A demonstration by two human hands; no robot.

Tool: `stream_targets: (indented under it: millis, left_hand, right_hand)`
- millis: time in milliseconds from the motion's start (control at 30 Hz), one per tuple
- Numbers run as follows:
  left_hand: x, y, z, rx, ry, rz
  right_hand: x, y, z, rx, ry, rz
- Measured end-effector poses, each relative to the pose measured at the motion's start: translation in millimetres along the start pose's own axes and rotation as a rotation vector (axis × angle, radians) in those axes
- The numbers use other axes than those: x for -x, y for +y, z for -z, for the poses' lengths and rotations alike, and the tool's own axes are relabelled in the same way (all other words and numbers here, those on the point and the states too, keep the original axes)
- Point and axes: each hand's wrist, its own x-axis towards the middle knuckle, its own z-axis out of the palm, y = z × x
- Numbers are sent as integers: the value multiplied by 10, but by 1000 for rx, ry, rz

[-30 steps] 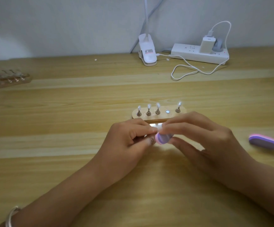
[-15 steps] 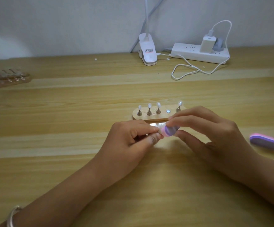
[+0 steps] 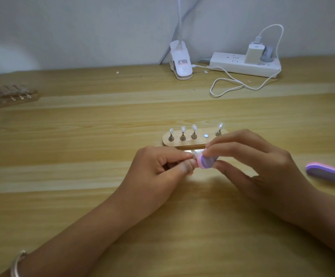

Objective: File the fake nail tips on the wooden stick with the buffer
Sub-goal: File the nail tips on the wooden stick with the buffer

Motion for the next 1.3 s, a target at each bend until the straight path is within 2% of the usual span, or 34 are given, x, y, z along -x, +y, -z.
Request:
stream_targets:
  millis: [200,300,433,600,867,1033,1167,1300]
  left_hand:
    - [8,13,6,69,-37,12]
    - [11,22,4,98,-3,58]
    - [5,48,1,138,-6,93]
    - [6,43,6,83,-15,28]
    - [4,81,11,89,14,3]
    - [1,113,37,257,-120,111]
    - [18,122,19,236,-176,94]
    - [24,123,25,275,-191,134]
  right_hand:
    - [4,-52,-34,-16,-3,50]
    - [-4,58,36,22,17,-22]
    - [-15,51,64,-53,73,-94]
    - [7,-6,8,5,32,18]
    - [14,9,-1,12,40,-3]
    - [-21,-20,19,-15,130,-68]
    - [-7,-73,-12,0,84,18]
    - [-17,-11,27,40,124,-43]
